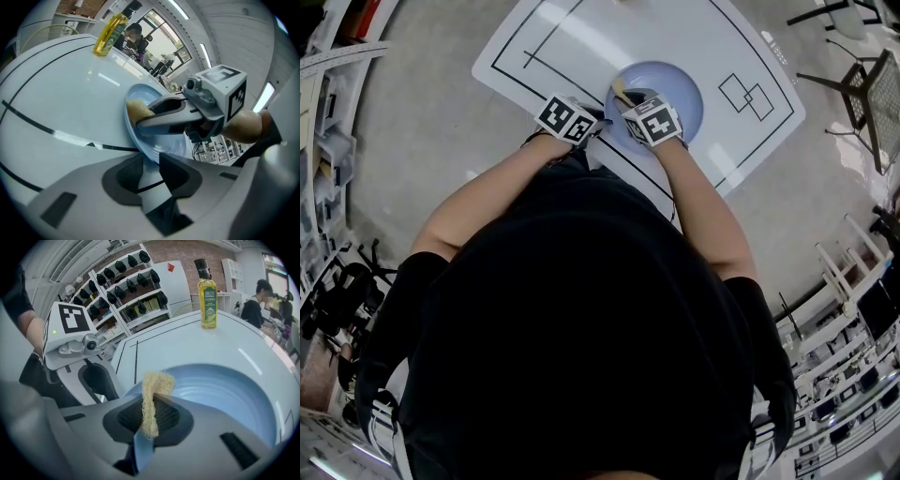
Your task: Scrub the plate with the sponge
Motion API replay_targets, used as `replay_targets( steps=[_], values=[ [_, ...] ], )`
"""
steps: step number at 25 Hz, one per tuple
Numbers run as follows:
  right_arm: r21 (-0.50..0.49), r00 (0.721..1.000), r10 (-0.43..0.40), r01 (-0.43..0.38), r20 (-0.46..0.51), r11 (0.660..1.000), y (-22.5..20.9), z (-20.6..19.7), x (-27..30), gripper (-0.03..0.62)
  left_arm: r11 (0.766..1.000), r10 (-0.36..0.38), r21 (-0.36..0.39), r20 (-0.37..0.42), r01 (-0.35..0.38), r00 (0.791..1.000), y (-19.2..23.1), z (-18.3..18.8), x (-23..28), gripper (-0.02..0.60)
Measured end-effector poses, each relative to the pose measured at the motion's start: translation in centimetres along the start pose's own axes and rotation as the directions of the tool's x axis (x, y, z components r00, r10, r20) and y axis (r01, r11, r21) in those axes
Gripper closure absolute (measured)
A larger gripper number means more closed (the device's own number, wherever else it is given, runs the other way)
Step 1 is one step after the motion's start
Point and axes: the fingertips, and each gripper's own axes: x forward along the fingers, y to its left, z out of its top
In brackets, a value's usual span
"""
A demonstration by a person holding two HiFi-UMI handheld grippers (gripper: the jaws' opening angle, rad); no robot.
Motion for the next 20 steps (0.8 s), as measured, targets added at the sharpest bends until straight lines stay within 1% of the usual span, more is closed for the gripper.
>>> replay_targets(
  steps=[7, 10, 14, 16, 20],
  values=[
    [0.015, 0.998, -0.066, 0.065, 0.009, 0.998, -2.9, 1.3, -0.7, 0.556, 1.0, 0.016, -0.002, 0.032, -0.016, 0.999, 0.4, 0.6, -0.3, 0.476],
    [0.028, 0.996, -0.091, 0.091, 0.022, 0.995, -4.7, 2.0, -0.8, 0.557, 1.0, 0.029, -0.004, 0.052, -0.029, 0.998, 0.9, 1.6, -0.5, 0.48],
    [0.043, 0.99, -0.136, 0.135, 0.037, 0.99, -7.3, 2.9, -1.7, 0.557, 0.998, 0.062, -0.029, 0.108, -0.059, 0.992, 1.9, 3.4, -1.0, 0.497],
    [0.067, 0.987, -0.16, 0.158, 0.032, 0.985, -8.8, 2.9, -2.4, 0.557, 0.997, 0.07, -0.038, 0.127, -0.066, 0.989, 2.3, 4.2, -1.2, 0.503],
    [0.101, 0.979, -0.202, 0.198, 0.033, 0.975, -11.6, 2.3, -3.6, 0.557, 0.996, 0.08, -0.039, 0.142, -0.075, 0.987, 2.8, 5.4, -1.2, 0.509]
  ],
)
